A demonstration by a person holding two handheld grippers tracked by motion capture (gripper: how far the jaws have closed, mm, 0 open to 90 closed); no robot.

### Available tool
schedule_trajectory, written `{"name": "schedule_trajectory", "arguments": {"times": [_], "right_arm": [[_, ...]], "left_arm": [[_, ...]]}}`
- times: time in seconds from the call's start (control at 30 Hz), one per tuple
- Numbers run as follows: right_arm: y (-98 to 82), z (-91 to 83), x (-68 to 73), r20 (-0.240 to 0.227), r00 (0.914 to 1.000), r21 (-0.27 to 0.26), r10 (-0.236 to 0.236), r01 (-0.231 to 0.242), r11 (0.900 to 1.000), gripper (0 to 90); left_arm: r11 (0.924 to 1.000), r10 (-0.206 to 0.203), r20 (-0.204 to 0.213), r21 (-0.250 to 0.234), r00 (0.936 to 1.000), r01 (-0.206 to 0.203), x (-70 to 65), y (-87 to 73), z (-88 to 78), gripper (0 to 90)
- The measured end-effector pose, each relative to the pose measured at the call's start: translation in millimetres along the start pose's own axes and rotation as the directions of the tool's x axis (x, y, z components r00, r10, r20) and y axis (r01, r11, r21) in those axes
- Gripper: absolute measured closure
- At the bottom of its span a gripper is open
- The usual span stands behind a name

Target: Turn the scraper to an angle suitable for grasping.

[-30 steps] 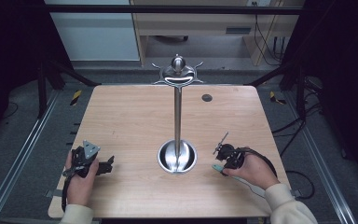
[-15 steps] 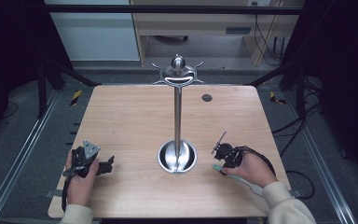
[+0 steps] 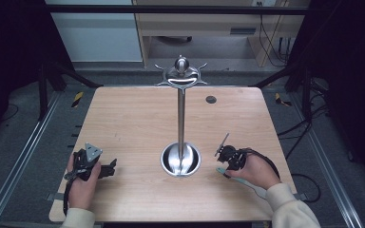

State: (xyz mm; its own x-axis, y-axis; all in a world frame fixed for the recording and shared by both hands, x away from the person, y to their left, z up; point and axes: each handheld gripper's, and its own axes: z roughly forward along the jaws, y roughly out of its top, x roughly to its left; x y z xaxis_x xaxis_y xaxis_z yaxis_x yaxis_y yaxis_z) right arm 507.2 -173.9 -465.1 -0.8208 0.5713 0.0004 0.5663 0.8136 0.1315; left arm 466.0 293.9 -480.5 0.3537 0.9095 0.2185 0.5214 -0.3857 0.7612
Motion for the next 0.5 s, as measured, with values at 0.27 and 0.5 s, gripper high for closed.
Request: {"name": "schedule_trajectory", "arguments": {"times": [0.27, 0.5], "right_arm": [[0.3, 0.6, -0.1, -0.006, 1.0, 0.004, 0.005, -0.005, 1.0, 72.2], [-1.6, 0.5, 2.2, 0.012, 0.9999, -0.01, 0.003, -0.003, 1.0, 73.6]], "left_arm": [[1.0, 0.001, -0.001, 0.001, 1.0, -0.001, -0.1, 0.0, 0.1, 2.8], [1.0, 0.002, 0.002, 0.004, 1.0, -0.002, -0.6, -0.2, 0.8, 2.8]]}}
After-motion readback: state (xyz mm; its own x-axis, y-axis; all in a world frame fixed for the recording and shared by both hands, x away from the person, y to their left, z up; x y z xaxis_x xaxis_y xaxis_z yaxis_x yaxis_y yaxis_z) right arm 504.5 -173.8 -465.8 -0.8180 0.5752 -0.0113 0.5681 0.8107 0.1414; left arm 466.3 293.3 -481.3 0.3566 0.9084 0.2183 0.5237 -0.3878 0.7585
